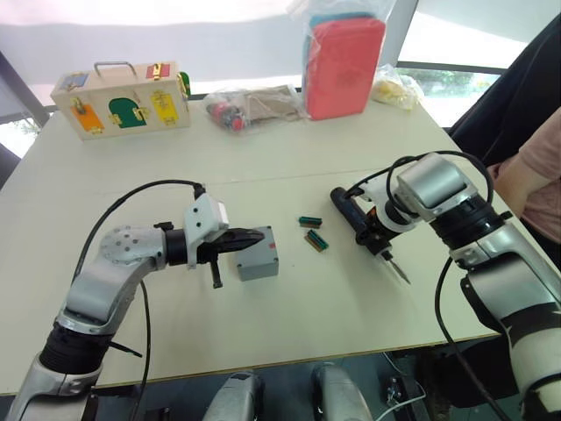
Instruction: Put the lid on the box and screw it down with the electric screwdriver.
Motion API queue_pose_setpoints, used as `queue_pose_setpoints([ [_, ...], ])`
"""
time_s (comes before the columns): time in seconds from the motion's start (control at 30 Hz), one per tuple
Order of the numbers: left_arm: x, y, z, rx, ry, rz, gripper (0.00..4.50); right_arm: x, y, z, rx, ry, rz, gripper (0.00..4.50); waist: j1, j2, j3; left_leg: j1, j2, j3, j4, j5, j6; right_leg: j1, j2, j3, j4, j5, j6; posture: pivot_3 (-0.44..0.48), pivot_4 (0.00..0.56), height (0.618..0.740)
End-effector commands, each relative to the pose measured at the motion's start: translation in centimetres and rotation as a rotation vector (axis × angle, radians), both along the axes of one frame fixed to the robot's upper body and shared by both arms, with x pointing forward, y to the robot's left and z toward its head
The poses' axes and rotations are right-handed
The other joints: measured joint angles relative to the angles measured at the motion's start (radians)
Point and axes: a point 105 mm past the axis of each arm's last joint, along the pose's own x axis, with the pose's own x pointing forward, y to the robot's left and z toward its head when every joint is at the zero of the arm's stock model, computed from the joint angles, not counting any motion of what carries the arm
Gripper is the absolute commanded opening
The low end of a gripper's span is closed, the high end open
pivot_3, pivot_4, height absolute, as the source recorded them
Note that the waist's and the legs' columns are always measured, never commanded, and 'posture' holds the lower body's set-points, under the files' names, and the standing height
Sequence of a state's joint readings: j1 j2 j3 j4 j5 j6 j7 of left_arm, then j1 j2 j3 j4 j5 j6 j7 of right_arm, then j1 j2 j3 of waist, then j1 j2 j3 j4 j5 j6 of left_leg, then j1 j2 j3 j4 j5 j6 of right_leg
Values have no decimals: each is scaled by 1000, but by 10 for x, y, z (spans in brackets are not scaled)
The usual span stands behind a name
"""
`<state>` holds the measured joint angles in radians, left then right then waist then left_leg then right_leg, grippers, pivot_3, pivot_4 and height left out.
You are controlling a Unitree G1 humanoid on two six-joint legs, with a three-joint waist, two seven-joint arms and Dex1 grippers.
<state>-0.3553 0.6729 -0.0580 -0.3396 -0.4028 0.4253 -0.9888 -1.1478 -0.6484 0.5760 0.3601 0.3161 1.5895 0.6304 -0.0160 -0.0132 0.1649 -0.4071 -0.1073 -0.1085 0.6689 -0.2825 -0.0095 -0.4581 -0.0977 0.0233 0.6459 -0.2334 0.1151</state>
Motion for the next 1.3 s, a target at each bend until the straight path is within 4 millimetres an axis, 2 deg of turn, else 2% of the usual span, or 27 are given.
queue_pose_setpoints([
  [0.03,-2,2,7,14,-45,-2,0,6,-2,9,22,-37,-24,1882,0,0,0,0,0,0,0,0,0,0,0,0,0,0,0,0,150,740],
  [0.13,0,8,4,43,-40,14,0,16,-2,40,80,-178,-6,1882,0,1,1,0,0,0,0,0,0,-1,0,0,0,0,0,0,150,740],
  [0.23,3,17,2,64,-33,33,0,18,13,73,130,-373,148,1882,2,3,2,-2,0,0,-1,0,0,-3,0,0,0,0,0,0,150,740],
  [0.3,5,20,1,70,-26,51,0,13,28,93,196,-512,279,1882,2,3,2,-2,0,0,-2,0,0,-4,0,0,0,0,0,0,150,740],
  [0.37,8,22,1,72,-18,64,0,5,52,117,327,-697,426,1882,0,2,2,-2,0,0,-3,0,0,-3,0,0,0,0,0,0,150,740],
  [0.43,9,24,2,73,-15,69,0,0,64,130,419,-812,477,1882,-3,3,2,-2,0,1,-2,0,0,-3,0,0,0,0,0,0,150,740],
  [0.5,10,24,1,77,-7,72,0,-14,86,150,585,-1029,594,1882,-3,2,2,-2,1,1,-2,0,0,-3,0,0,0,0,0,0,150,740],
  [0.53,11,24,0,82,-5,73,0,-21,90,157,632,-1119,631,1882,-2,2,2,-1,1,0,-1,0,0,-3,0,0,0,0,0,0,150,740],
  [0.7,12,26,-4,76,24,86,0,-41,123,146,934,-1270,655,1882,-1,2,1,-1,0,0,-1,0,0,-1,1,0,1,0,0,0,150,740],
  [0.77,12,26,-6,75,29,90,0,-47,131,143,1019,-1296,665,1882,1,2,1,-1,-1,0,0,0,0,-1,1,0,1,0,0,0,150,740],
  [1.0,23,22,-22,71,55,126,0,-46,155,102,1043,-1303,643,1882,-3,2,1,0,0,-1,0,0,0,-1,2,0,1,0,0,0,150,740],
  [1.3,30,17,-37,63,93,127,0,-44,158,88,1027,-1324,627,1882,-5,2,1,0,0,-1,-1,0,0,-2,2,0,1,0,0,0,150,740],
])
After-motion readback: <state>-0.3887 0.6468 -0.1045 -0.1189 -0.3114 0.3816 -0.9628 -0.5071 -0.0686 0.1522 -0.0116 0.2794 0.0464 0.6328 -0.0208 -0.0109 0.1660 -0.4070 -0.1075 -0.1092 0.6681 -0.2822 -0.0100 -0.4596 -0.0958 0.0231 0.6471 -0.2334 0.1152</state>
